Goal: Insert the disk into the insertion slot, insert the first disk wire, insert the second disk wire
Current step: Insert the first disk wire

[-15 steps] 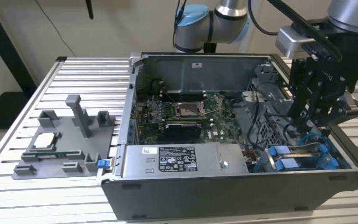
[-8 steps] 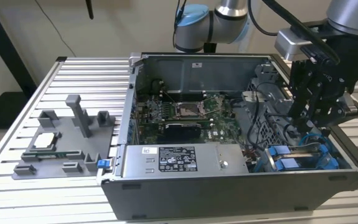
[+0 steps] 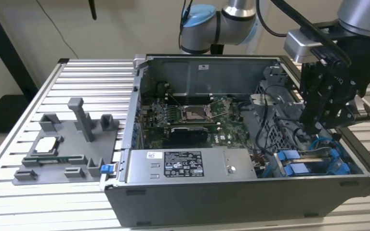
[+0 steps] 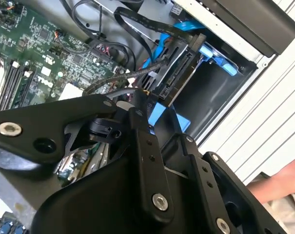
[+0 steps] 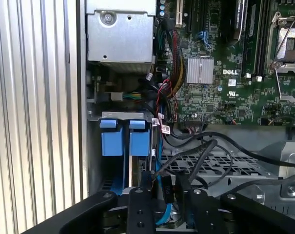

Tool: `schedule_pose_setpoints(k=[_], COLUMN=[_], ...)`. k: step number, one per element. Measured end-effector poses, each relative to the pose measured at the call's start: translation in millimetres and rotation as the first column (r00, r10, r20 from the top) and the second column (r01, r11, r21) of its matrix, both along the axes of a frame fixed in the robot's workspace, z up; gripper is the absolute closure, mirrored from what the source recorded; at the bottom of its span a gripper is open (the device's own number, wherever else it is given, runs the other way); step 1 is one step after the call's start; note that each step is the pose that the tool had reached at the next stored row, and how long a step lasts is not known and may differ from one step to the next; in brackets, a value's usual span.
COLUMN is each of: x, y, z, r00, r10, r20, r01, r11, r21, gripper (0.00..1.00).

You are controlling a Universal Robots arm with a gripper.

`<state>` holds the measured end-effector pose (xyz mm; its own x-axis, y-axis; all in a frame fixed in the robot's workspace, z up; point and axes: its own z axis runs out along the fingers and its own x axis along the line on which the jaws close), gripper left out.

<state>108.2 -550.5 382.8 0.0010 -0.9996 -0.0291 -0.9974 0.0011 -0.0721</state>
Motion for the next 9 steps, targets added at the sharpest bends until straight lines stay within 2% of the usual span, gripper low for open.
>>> schedule_pose_setpoints(k=[9], x=[0.0], y=[0.0], z=[-0.1], r00=[1.0000], r10=[0.000], r20=[0.0000], r01=[0.000], r11=[1.0000], r21=[-0.0002], gripper=[1.00])
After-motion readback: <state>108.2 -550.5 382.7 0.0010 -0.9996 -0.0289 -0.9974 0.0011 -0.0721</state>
